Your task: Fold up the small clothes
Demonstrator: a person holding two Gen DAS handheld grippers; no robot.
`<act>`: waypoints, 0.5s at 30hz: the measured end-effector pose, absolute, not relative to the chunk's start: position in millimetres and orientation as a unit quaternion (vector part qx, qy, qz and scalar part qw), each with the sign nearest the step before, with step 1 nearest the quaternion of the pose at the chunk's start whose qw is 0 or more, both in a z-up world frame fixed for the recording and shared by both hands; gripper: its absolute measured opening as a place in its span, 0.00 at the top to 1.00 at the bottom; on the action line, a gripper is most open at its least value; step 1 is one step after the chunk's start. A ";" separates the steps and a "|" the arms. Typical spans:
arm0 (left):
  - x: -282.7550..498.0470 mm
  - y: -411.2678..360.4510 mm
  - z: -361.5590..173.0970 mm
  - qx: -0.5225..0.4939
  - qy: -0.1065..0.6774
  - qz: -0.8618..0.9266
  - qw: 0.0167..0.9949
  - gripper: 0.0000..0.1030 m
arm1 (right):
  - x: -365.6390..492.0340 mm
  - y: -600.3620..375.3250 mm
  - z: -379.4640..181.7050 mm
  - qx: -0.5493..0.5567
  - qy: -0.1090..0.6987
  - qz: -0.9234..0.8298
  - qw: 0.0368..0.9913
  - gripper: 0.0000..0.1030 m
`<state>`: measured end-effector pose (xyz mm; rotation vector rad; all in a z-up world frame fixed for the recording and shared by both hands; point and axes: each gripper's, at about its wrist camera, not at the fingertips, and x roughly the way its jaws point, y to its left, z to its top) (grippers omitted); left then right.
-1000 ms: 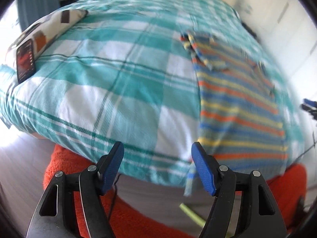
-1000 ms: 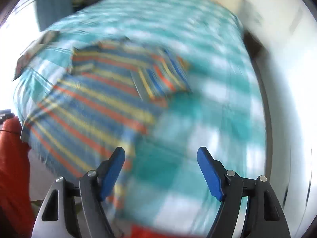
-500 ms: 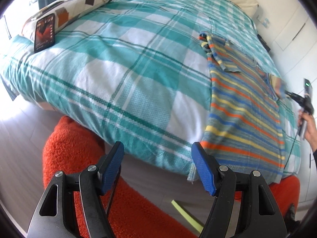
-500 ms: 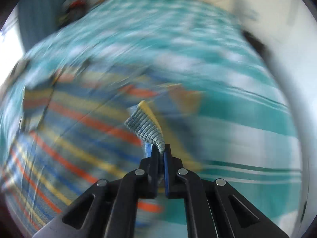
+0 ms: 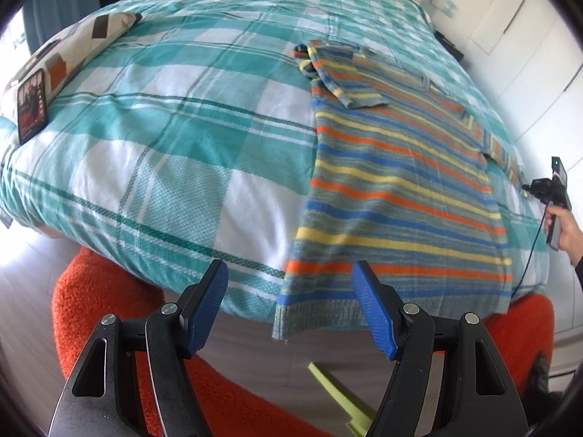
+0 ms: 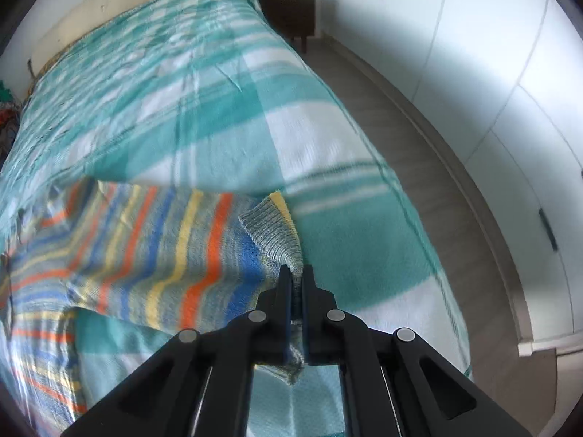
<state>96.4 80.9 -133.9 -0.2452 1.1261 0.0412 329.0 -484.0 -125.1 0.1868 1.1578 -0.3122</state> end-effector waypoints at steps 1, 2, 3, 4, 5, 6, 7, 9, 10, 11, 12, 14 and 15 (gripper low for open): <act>95.4 81.2 -136.0 -0.112 0.537 0.023 0.836 0.29 | 317.8 -490.9 -130.7 0.100 0.544 -0.150 0.820 0.97; 94.3 82.5 -137.6 -0.112 0.540 0.027 0.834 0.29 | 307.2 -496.7 -134.6 0.107 0.539 -0.150 0.822 0.97; 93.0 84.7 -138.8 -0.115 0.542 0.029 0.832 0.30 | 303.8 -497.4 -135.8 0.106 0.536 -0.152 0.823 0.97; 91.3 87.3 -139.2 -0.118 0.543 0.032 0.831 0.30 | 304.6 -495.7 -135.3 0.103 0.536 -0.154 0.824 0.97; 89.5 90.4 -139.3 -0.121 0.542 0.035 0.831 0.30 | 305.6 -494.8 -134.5 0.101 0.536 -0.154 0.824 0.97; 87.5 93.7 -139.3 -0.123 0.541 0.039 0.831 0.30 | 304.5 -496.2 -133.2 0.106 0.536 -0.154 0.823 0.97; 85.7 96.3 -139.7 -0.123 0.541 0.043 0.831 0.30 | 301.3 -499.2 -130.6 0.115 0.533 -0.157 0.823 0.97; 81.8 101.8 -141.5 -0.127 0.540 0.052 0.830 0.30 | 292.8 -504.0 -123.9 0.130 0.522 -0.164 0.827 0.97; 80.4 104.1 -143.8 -0.130 0.542 0.055 0.829 0.31 | 289.3 -505.2 -123.6 0.123 0.521 -0.168 0.828 0.97; 79.6 105.8 -147.5 -0.134 0.546 0.056 0.825 0.32 | 286.5 -506.7 -128.5 0.119 0.528 -0.168 0.824 0.97; 79.2 106.6 -150.7 -0.135 0.550 0.057 0.822 0.33 | 289.6 -507.0 -132.2 0.120 0.532 -0.167 0.821 0.97; 78.3 106.0 -153.5 -0.130 0.555 0.057 0.819 0.34 | 289.5 -508.9 -131.6 0.127 0.533 -0.165 0.820 0.97; 77.5 105.2 -153.1 -0.125 0.555 0.057 0.820 0.34 | 289.2 -511.4 -130.8 0.137 0.531 -0.165 0.820 0.97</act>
